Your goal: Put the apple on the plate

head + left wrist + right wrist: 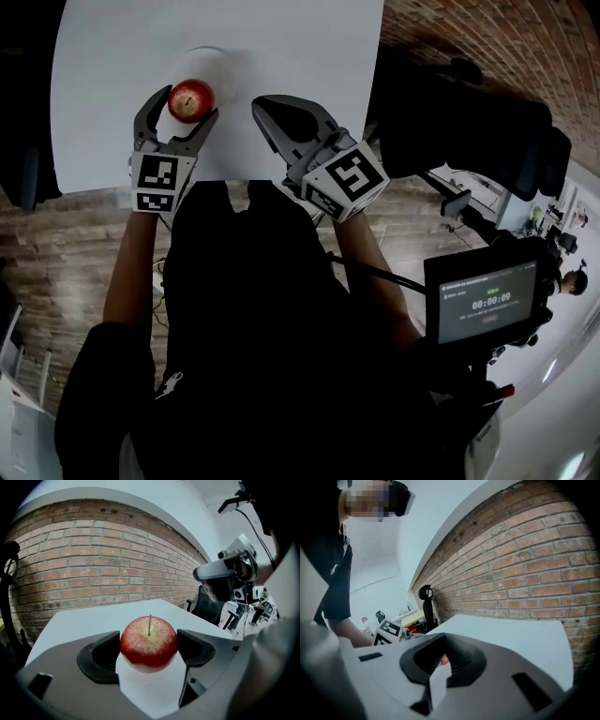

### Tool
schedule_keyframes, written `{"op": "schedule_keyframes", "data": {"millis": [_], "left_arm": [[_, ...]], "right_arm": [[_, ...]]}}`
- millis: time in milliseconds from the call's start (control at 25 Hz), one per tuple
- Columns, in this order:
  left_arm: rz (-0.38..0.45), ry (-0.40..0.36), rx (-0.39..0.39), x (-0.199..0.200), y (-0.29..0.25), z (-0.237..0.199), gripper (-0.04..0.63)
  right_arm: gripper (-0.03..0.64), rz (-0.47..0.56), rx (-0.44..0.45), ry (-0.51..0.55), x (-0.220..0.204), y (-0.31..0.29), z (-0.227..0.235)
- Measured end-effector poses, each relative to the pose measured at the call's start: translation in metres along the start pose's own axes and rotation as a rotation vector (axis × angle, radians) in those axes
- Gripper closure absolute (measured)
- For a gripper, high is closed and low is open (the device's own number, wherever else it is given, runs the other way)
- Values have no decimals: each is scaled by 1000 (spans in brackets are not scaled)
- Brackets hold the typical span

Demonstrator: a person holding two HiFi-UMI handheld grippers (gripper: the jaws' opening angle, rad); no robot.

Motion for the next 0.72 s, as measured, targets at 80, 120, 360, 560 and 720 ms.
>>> {"op": "schedule_keyframes", "data": {"millis": [80, 120, 360, 560, 720], "left_arm": [[-4, 2, -6, -2, -2, -2, 210], [-5, 3, -8, -4, -4, -3, 210], [-30, -6, -11, -20, -28, -7, 210], [-20, -24, -14, -23, -40, -11, 210], [-37, -72, -8, -21, -50, -11, 210]], "right_arm": [[614, -12, -1, -9, -3, -2, -1], [614, -17, -2, -12, -4, -2, 0], [614, -47, -14, -28, -18, -3, 10], [614, -56, -32, -49, -22, -2, 11], [614, -52, -47, -57, -22, 1, 12]]}}
Point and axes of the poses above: the fingertips, and each gripper's own axes: y backward along the fingers, z to its right, x out of its top, the point moved 9 cm from there along y, backward along the fingers, and after that the axes turned 4 degrees about y, right-handed, at the moved point
